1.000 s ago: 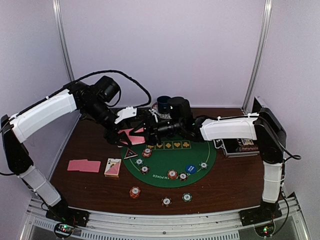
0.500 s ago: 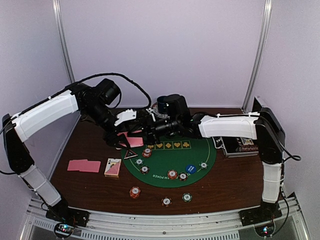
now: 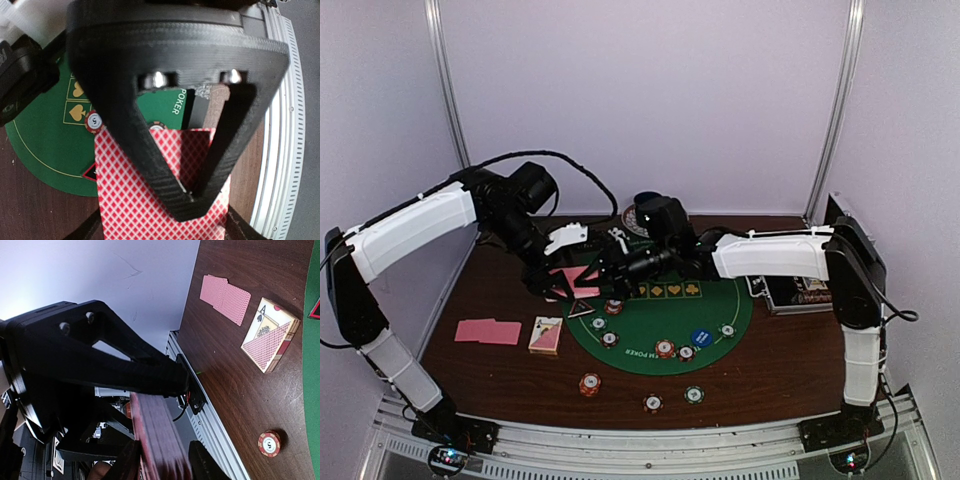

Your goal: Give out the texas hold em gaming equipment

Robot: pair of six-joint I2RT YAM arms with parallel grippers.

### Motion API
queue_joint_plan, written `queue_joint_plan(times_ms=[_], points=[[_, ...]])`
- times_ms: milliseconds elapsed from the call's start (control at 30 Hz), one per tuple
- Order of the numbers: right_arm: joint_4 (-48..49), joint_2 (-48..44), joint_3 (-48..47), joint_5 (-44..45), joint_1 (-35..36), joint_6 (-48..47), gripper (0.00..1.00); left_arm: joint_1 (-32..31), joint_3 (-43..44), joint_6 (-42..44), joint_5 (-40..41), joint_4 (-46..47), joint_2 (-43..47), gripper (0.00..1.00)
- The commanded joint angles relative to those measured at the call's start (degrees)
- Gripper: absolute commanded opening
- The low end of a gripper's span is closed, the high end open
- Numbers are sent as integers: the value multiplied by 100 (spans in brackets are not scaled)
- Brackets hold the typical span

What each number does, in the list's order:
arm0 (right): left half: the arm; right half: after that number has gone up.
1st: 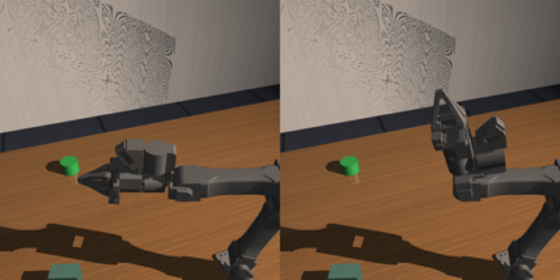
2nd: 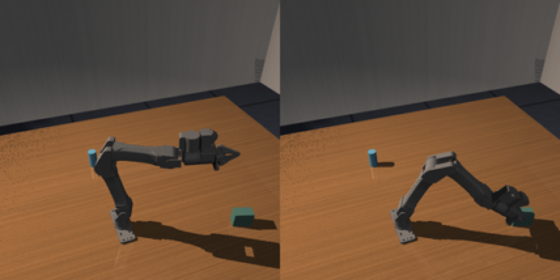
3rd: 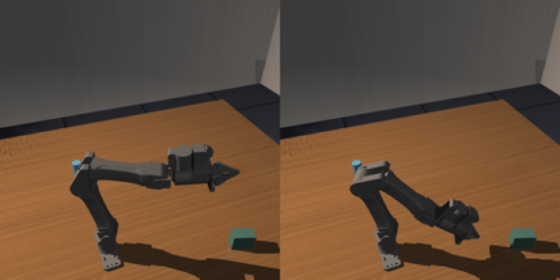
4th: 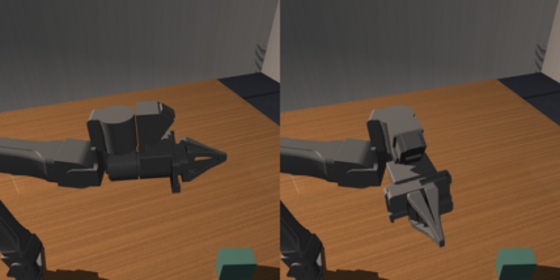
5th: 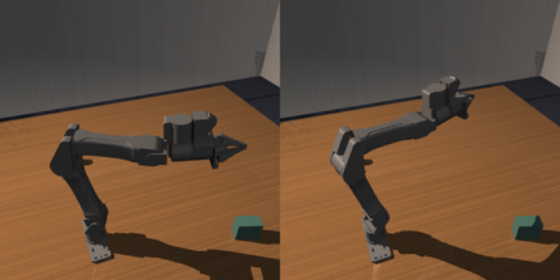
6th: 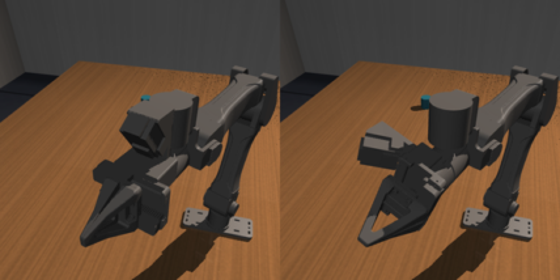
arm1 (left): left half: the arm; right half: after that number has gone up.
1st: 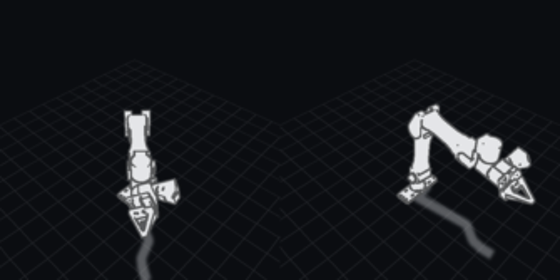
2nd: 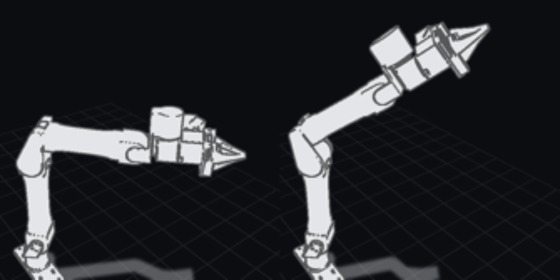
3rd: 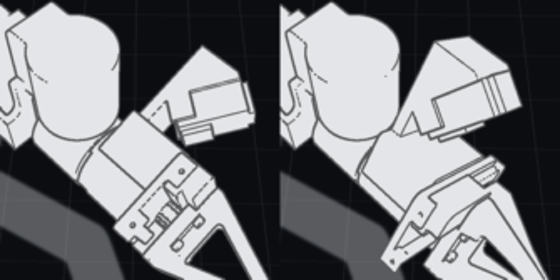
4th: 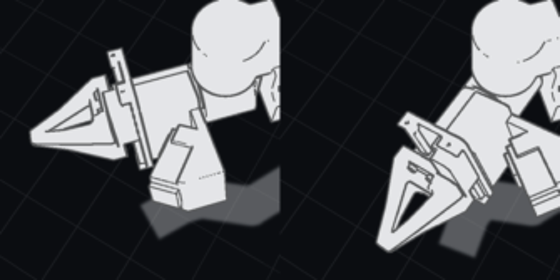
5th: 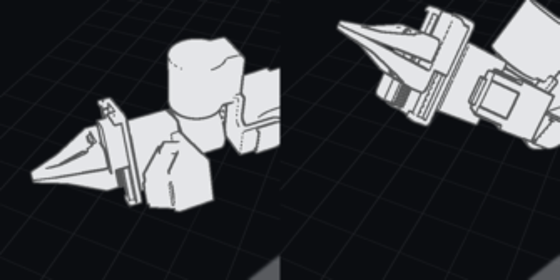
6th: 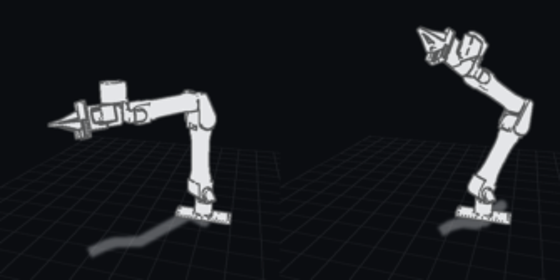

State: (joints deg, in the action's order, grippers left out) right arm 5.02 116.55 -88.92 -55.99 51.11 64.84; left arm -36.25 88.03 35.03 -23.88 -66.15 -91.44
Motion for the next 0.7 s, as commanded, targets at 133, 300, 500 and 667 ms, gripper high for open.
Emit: queue_joint_plan(times_ms=[133, 300, 500, 667], points=[[-739, -43, -245, -78, -66, -483, 25, 48, -53, 205, -54, -56, 73, 21], [-1168, -38, -304, -58, -112, -736, 25, 48, -147, 228, -117, -44, 170, 18], [-1237, -156, -281, -68, -172, -770, 28, 56, -257, 258, -23, 13, 192, 14], [-1177, -263, -224, -112, -196, -747, 32, 72, -285, 272, -1, 40, 204, 12]])
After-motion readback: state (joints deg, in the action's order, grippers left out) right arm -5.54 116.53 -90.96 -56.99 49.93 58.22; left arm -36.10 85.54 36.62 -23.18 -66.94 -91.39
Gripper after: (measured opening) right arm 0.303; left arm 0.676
